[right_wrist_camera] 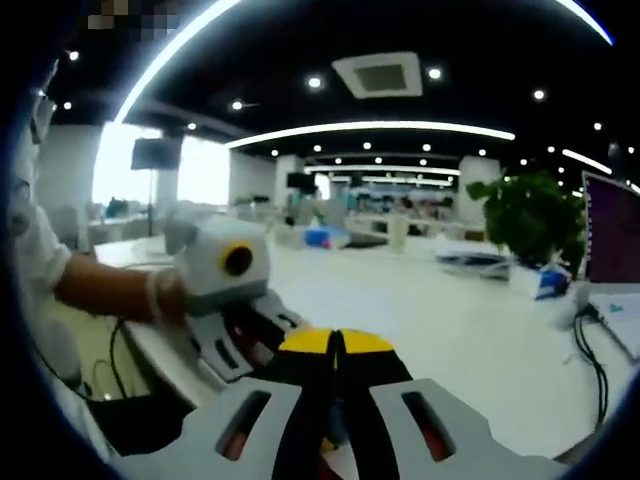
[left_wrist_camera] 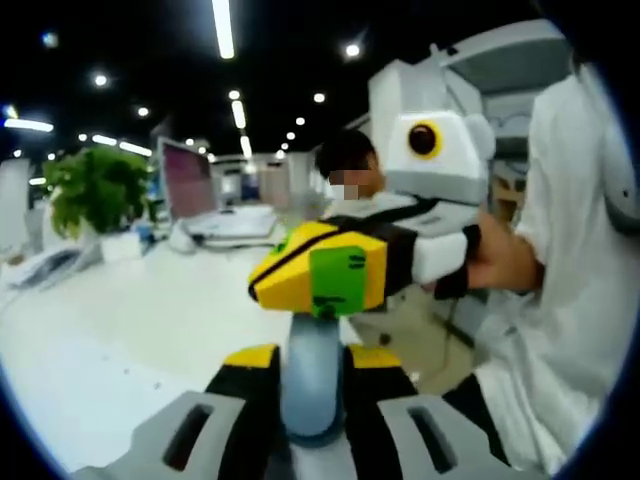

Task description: Pick up the paper insert the paper into the punch align the paper edges press the punch to punch holes

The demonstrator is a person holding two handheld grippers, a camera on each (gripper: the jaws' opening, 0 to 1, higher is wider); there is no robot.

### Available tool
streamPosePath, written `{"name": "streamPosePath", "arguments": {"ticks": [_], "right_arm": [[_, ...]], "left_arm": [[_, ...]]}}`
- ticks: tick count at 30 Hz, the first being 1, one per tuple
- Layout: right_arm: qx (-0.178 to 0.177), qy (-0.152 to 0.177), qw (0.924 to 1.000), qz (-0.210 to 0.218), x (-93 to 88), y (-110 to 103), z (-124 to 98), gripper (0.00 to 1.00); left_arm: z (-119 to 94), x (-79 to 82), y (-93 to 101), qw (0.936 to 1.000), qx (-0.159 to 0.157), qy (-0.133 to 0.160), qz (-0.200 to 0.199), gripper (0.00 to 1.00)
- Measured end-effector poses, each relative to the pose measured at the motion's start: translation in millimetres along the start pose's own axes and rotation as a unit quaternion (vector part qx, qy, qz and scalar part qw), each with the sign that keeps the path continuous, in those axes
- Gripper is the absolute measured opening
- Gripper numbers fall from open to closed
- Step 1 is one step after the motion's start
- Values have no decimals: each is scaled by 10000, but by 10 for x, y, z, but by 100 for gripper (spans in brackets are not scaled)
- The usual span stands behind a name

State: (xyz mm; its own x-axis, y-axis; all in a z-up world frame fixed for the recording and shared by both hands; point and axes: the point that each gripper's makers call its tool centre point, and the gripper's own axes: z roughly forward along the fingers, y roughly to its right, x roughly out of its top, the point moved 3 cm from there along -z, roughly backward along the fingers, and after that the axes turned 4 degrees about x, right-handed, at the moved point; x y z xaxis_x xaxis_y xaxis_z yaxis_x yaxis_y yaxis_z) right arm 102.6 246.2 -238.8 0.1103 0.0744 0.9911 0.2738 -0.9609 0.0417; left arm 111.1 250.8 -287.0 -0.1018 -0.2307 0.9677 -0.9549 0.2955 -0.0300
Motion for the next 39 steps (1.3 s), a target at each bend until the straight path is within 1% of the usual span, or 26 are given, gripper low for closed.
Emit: {"name": "streamPosePath", "arguments": {"ticks": [5, 7, 8, 9, 11, 12, 13, 14, 15, 16, 17, 19, 21, 22, 23, 25, 27, 35, 36, 39], "right_arm": [[-94, -108, 9995, -274, -8, -12, 2, 4], [-151, -126, 9998, -50, -16, 8, -3, 3], [-140, -117, 9998, -21, -20, 22, -7, 3], [-159, -120, 9996, 206, -40, 31, -11, 3], [-227, -155, 9992, 291, -110, 72, -38, 2], [-212, -83, 9990, 387, -109, 70, -46, 2], [-204, -62, 9979, 606, -110, 71, -54, 2], [-228, -61, 9974, 684, -117, 82, -64, 1], [-247, -80, 9979, 600, -126, 76, -57, 1], [-324, -257, 9982, 443, -178, 99, -59, 1], [-335, -269, 9981, 445, -220, 102, -45, 1], [-355, -367, 9960, 729, -338, 134, -65, 1], [-352, -219, 9955, 850, -377, 151, -66, 1], [-327, -120, 9942, 1022, -387, 154, -62, 1], [-285, -25, 9945, 1004, -388, 168, -59, 1], [-257, 54, 9937, 1086, -392, 178, -52, 1], [-215, 189, 9911, 1299, -394, 189, -51, 1], [-281, 108, 9949, 962, -349, 156, -64, 2], [-278, 112, 9954, 908, -326, 150, -65, 2], [-176, 314, 9970, 689, -134, 86, -59, 2]], "left_arm": [[4, -3, 7, 10000, -28, -7, -37, 25], [5, -3, 8, 10000, -35, -9, -52, 25], [6, -3, 7, 10000, -36, -9, -62, 25], [6, -4, 12, 10000, -38, -10, -68, 25], [7, -4, 14, 10000, -39, -12, -76, 25], [7, -4, 15, 10000, -40, -13, -72, 25], [8, -4, 15, 10000, -47, -18, -81, 25], [9, -4, 16, 9999, -54, -23, -83, 25], [9, -6, 14, 9999, -58, -25, -97, 25], [10, -5, 13, 9999, -63, -27, -107, 25], [11, -5, 13, 9999, -64, -28, -103, 25], [10, -4, 11, 9999, -59, -26, -110, 25], [11, -2, 9, 9999, -64, -25, -121, 25], [11, -2, 9, 9999, -63, -29, -116, 25], [11, -1, 7, 9999, -64, -27, -129, 25], [13, -2, 5, 9999, -67, -30, -135, 25], [13, -2, 5, 9999, -66, -30, -136, 25], [11, -2, 1, 9999, -56, -25, -137, 25], [12, -2, 0, 9999, -54, -25, -138, 25], [11, -2, -1, 9999, -51, -23, -144, 25]]}}
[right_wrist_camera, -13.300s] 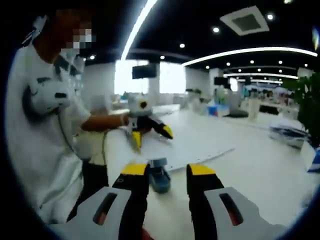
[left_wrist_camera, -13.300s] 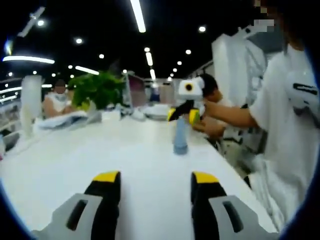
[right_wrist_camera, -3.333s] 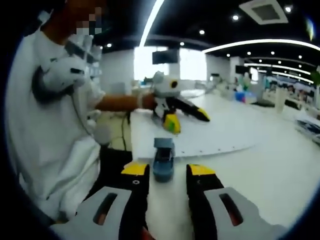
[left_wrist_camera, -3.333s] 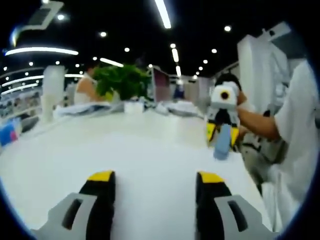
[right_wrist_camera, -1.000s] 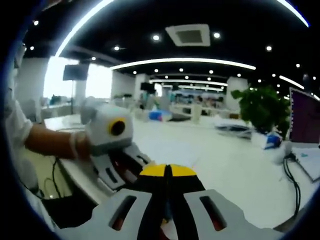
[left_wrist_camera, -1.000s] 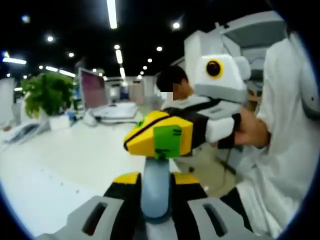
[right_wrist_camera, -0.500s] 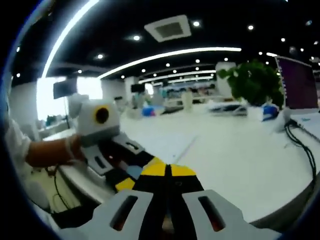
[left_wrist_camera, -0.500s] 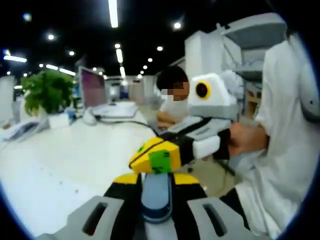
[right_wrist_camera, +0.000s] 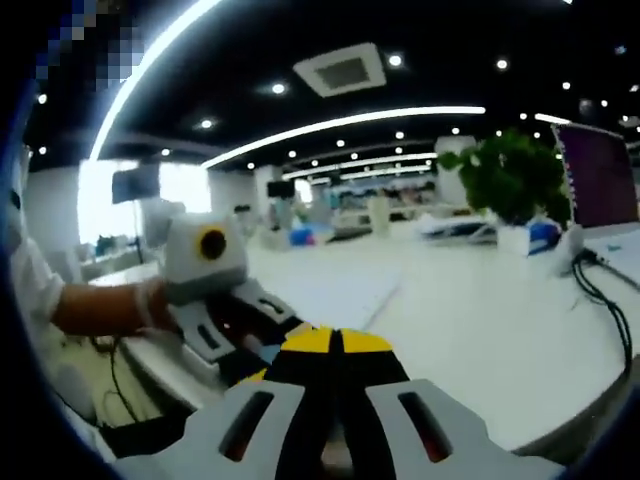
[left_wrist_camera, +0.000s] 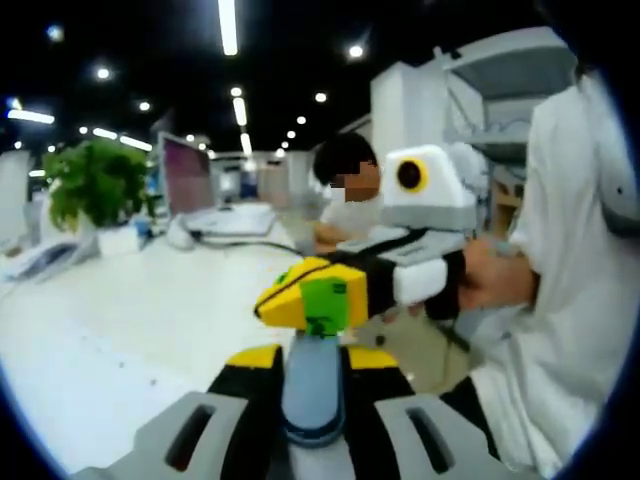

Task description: Pick up the paper insert the paper into the punch align the paper edges press the punch to punch holes

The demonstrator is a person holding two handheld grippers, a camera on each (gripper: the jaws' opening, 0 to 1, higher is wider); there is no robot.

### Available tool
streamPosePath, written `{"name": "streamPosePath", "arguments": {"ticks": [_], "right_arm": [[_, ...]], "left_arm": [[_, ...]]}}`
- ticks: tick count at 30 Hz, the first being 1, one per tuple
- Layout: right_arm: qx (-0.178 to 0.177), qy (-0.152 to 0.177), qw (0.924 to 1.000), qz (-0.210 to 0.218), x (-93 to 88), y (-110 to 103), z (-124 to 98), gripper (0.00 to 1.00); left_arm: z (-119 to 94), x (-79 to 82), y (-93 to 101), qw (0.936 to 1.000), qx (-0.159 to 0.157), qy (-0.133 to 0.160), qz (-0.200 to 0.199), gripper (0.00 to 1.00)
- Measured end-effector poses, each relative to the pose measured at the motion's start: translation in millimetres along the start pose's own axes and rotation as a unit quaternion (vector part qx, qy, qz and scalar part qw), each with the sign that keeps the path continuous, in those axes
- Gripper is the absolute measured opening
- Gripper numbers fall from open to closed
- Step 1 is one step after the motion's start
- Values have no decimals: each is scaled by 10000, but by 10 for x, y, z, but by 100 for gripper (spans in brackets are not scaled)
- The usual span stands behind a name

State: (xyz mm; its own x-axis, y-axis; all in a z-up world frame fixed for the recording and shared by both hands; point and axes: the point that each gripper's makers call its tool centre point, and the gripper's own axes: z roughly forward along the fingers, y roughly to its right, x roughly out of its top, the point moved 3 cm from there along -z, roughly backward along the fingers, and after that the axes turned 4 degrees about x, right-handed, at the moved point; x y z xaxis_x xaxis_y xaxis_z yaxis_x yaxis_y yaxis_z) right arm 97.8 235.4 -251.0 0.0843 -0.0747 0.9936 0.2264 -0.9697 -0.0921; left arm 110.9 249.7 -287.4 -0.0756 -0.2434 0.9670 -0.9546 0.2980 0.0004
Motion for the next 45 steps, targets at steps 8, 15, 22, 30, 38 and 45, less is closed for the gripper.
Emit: {"name": "streamPosePath", "arguments": {"ticks": [8, 15, 22, 30, 38, 45], "right_arm": [[287, 152, 9988, -371, 231, -148, -24, 4], [88, 113, 9989, -457, 316, -5, -212, 13], [-163, -74, 9990, -405, 272, 247, -434, 26], [78, -392, 9981, -468, 138, 391, -472, 40], [1284, -658, 9892, -275, -82, 259, -447, 38], [2181, -1009, 9702, -320, -276, 199, -404, 34]], "left_arm": [[2, 0, -10, 9999, 23, -11, -101, 26], [2, 29, -55, 9996, 30, -55, -281, 35], [-154, 419, -239, 9958, 387, 603, -575, 49], [-684, 498, -619, 9879, 1198, 815, -557, 57], [-1227, 36, -760, 9806, 1723, 473, -811, 62], [-1401, -334, -721, 9796, 1783, -5, -930, 66]]}}
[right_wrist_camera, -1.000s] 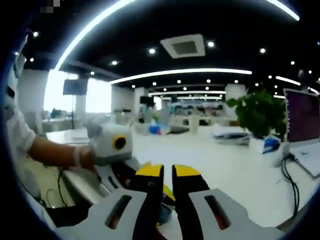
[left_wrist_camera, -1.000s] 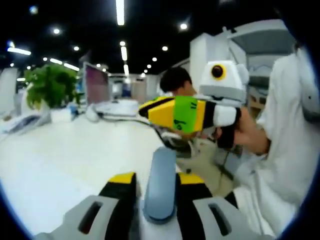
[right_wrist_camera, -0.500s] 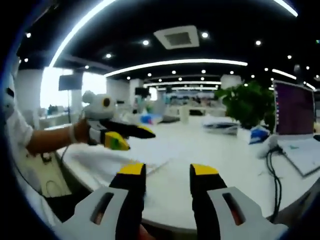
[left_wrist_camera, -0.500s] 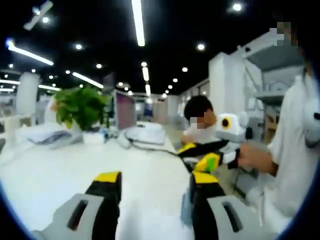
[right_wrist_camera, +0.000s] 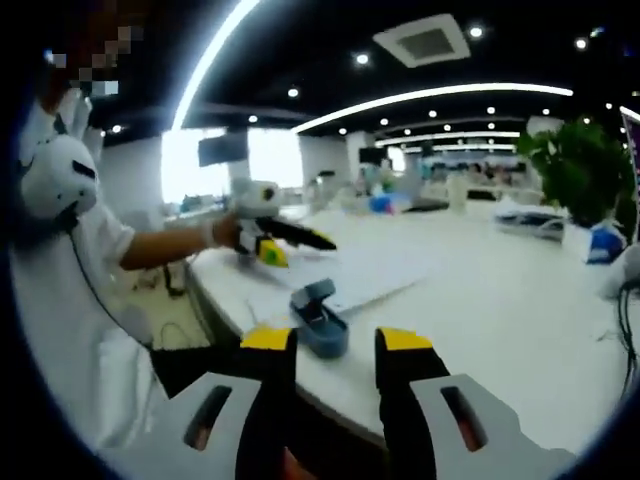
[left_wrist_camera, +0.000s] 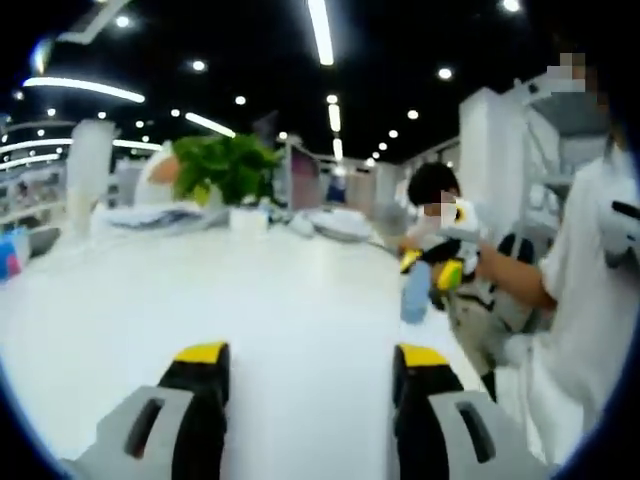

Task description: Pick up the paper insert the paper into the punch align the paper edges press the punch to punch holes

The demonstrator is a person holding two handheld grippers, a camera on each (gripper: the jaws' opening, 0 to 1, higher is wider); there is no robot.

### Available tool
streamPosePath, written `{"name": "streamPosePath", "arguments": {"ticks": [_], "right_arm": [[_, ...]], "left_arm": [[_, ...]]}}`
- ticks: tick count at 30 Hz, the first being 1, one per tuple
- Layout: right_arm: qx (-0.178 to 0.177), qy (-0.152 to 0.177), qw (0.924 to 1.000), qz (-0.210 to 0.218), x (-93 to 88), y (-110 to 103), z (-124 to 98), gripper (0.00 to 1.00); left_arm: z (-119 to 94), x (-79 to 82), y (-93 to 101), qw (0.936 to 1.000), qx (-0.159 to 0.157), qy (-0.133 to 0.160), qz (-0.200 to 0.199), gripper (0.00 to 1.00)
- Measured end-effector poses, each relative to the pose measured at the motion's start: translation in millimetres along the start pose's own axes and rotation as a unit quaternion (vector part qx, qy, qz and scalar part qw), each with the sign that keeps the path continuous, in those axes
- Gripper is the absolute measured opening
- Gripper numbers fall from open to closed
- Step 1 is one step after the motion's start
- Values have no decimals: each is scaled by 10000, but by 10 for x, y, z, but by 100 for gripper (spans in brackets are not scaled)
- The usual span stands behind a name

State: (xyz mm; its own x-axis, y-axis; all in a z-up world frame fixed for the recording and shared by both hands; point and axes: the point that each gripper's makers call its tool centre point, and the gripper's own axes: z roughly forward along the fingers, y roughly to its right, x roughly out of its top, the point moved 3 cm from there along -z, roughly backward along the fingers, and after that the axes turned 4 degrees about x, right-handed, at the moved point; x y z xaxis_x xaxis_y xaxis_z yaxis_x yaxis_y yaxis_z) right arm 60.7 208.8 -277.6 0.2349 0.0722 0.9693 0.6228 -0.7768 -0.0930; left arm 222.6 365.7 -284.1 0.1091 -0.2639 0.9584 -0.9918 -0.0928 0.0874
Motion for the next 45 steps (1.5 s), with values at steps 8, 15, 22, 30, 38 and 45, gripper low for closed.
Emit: {"name": "streamPosePath", "arguments": {"ticks": [8, 15, 22, 30, 38, 45], "right_arm": [[849, -354, 9950, -399, -93, -58, 149, 34], [1254, -470, 9899, -458, -128, -19, 292, 30], [1589, -429, 9848, -562, -155, -58, 362, 23], [1847, -378, 9805, -556, -156, -87, 295, 23], [2089, -465, 9750, -594, -165, -218, 283, 23], [2139, -567, 9735, -567, -159, -210, 334, 22]], "left_arm": [[-33, -96, 0, 10000, -5, -68, 50, 66], [-35, -95, -4, 10000, -2, -29, -24, 64], [-23, -108, -16, 9998, 134, -54, 103, 61], [-9, -112, -23, 9995, 226, -79, 208, 59], [-2, -123, -28, 9989, 307, -107, 348, 56], [0, -125, -51, 9982, 389, -119, 441, 54]]}}
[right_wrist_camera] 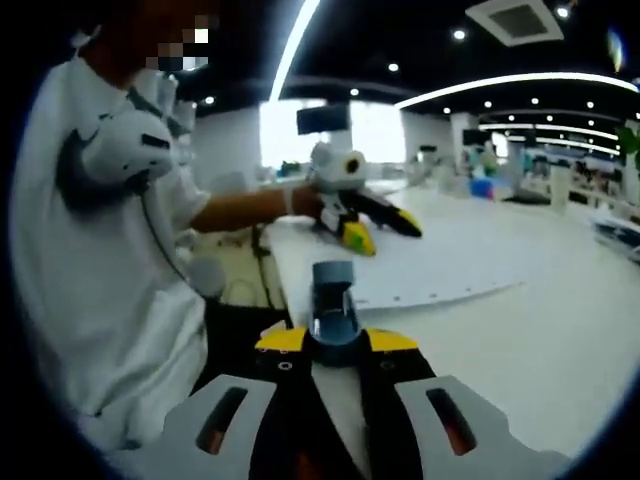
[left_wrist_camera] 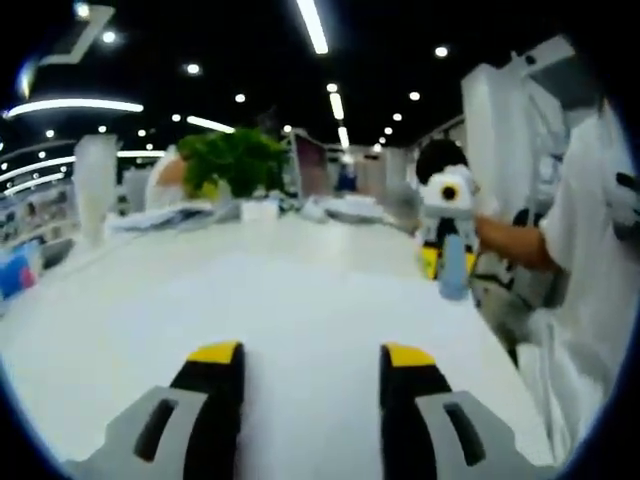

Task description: Pick up the paper insert the paper into the punch align the paper edges press the punch to punch holes

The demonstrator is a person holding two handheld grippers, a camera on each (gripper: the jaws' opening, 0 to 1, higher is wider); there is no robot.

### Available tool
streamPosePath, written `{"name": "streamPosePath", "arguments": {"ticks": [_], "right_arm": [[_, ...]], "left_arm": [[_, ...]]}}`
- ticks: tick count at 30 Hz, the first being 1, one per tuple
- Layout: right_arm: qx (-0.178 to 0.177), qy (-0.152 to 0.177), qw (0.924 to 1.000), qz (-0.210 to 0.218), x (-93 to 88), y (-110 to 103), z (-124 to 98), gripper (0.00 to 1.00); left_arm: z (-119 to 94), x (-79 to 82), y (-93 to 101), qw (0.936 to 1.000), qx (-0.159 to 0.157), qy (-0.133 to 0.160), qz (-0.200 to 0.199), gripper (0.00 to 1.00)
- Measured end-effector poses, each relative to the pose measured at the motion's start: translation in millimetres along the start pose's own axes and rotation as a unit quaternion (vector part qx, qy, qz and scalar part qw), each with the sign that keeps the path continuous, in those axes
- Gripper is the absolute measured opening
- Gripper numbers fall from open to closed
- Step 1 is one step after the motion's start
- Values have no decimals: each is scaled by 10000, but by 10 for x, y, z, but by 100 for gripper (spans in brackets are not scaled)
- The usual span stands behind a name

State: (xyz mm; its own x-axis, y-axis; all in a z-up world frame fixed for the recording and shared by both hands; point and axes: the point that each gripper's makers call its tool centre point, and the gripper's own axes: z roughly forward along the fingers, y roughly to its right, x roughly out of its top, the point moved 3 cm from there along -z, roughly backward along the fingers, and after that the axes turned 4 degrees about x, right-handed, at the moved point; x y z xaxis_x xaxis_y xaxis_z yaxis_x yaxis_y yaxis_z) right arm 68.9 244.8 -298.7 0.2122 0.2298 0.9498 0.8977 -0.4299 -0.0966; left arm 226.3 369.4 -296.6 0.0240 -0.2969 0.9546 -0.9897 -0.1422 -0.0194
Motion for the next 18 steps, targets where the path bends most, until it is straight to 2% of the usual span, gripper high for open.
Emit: {"name": "streamPosePath", "arguments": {"ticks": [6, 12, 18], "right_arm": [[-29, -242, 9997, -65, 49, 97, 25, 22], [88, -132, 9999, -21, 93, 125, -15, 22], [174, -183, 9997, -16, 53, 146, -6, 22]], "left_arm": [[-8, 10, -72, 9998, 185, -8, -9, 54], [-9, 9, -122, 9994, 344, -18, -39, 54], [-9, 10, -159, 9990, 432, -20, -66, 54]]}}
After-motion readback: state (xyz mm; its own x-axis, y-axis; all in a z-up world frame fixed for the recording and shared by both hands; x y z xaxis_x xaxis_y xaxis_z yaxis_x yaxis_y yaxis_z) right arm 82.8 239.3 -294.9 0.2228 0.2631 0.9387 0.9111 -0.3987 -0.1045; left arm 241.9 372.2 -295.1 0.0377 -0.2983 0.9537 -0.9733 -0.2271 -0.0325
